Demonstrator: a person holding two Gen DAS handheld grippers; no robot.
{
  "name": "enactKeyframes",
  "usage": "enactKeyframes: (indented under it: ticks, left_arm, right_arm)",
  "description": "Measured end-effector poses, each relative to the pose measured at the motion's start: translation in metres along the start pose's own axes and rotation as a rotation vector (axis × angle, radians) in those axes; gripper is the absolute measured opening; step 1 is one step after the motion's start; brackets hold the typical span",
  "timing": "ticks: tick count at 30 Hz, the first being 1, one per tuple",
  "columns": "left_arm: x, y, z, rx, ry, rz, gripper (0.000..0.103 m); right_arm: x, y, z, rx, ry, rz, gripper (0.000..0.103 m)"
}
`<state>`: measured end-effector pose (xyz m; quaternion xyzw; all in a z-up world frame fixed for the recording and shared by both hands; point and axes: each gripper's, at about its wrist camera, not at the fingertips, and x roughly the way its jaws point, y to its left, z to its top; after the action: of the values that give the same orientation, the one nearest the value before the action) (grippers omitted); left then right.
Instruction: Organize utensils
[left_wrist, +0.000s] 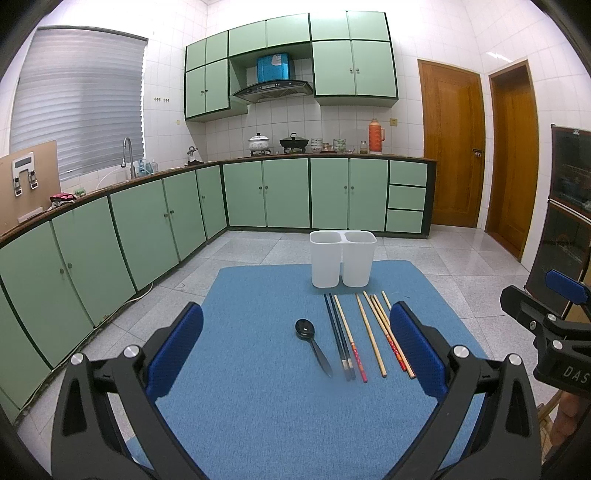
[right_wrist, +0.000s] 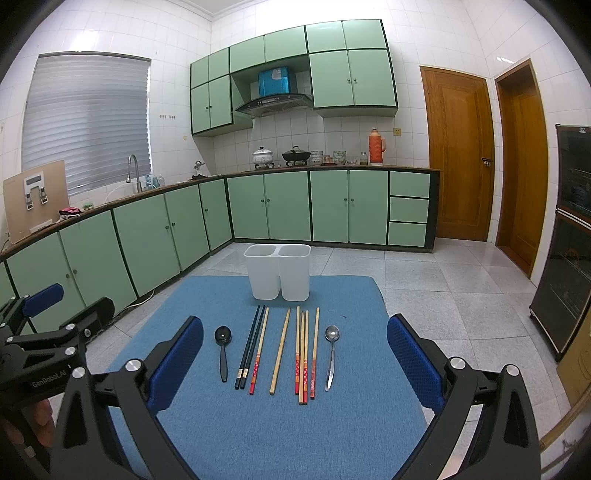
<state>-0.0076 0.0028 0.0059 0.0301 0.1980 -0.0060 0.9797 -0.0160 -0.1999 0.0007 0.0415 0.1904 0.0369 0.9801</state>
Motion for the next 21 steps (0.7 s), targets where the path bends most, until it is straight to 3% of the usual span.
enactKeyframes:
  ticks: [21]
  left_arm:
    - [0.0013,0.0000,-0.0007,0.000,0.000,0.000,0.098]
  right_arm:
    - [0.0002,0.0001,0.0000,0.000,0.000,0.000,0.097]
